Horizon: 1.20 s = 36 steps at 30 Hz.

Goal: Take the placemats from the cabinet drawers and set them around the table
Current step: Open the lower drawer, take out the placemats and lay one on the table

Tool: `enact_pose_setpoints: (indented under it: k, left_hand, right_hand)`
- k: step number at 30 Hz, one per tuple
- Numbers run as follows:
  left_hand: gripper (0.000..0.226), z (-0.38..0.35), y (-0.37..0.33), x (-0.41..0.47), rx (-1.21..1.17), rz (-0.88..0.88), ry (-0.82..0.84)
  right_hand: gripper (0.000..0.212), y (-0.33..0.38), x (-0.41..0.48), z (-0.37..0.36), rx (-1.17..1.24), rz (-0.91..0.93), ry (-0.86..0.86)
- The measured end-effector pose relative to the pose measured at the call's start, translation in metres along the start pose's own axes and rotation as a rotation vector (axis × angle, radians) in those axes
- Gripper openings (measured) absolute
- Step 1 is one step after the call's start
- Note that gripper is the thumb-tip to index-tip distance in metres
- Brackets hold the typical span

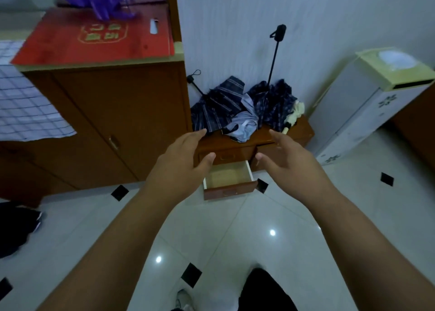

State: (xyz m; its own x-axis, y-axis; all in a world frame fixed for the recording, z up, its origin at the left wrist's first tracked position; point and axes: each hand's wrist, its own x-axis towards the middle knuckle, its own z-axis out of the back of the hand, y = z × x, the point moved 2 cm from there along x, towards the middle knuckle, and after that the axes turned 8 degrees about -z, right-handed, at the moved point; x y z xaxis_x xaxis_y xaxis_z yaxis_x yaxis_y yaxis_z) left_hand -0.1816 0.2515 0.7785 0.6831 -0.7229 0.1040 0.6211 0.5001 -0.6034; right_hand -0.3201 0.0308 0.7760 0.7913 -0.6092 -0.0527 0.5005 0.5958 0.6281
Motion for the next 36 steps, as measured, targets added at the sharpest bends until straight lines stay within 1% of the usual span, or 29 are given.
enact_pose_setpoints:
  k: [4,8,14,17,20,23,26,29,31,33,36]
  left_hand:
    - [0.062,-0.027,0.006,0.067,0.030,0.002,0.032]
    - [0.065,-0.067,0.016,0.139,0.055,0.046,0.003]
    - [0.066,-0.147,0.056,0.231,0.037,0.202,-0.059]
    - [0.064,-0.188,0.086,0.259,0.011,0.251,-0.063]
    - [0.063,-0.225,0.120,0.275,-0.014,0.260,-0.051]
    - [0.065,-0.259,0.160,0.287,-0.019,0.261,-0.027]
    - [0.069,-0.301,0.202,0.297,-0.020,0.259,0.016]
    - [0.069,-0.349,0.243,0.302,-0.021,0.275,0.040]
    - [0.069,-0.382,0.272,0.304,-0.003,0.261,0.032]
    - [0.069,-0.416,0.297,0.306,0.025,0.245,0.026]
    - [0.066,-0.466,0.336,0.306,0.059,0.217,-0.019]
  right_hand:
    - [0.071,-0.027,0.069,-0.003,0.003,-0.015,0.002]
    - [0.073,-0.068,0.155,-0.017,-0.023,0.019,0.079]
    - [0.075,-0.121,0.289,-0.057,-0.137,0.088,0.252]
    - [0.074,-0.146,0.336,-0.086,-0.134,0.079,0.283]
    - [0.069,-0.168,0.362,-0.125,-0.126,0.075,0.296]
    - [0.073,-0.191,0.378,-0.175,-0.137,0.051,0.351]
    - [0.075,-0.222,0.389,-0.229,-0.149,0.046,0.348]
    - [0.073,-0.261,0.400,-0.285,-0.144,0.048,0.367]
    - [0.073,-0.288,0.412,-0.324,-0.131,0.070,0.385]
    - [0.073,-0.317,0.419,-0.360,-0.168,0.113,0.399]
    - [0.073,-0.352,0.428,-0.413,-0.134,0.177,0.410]
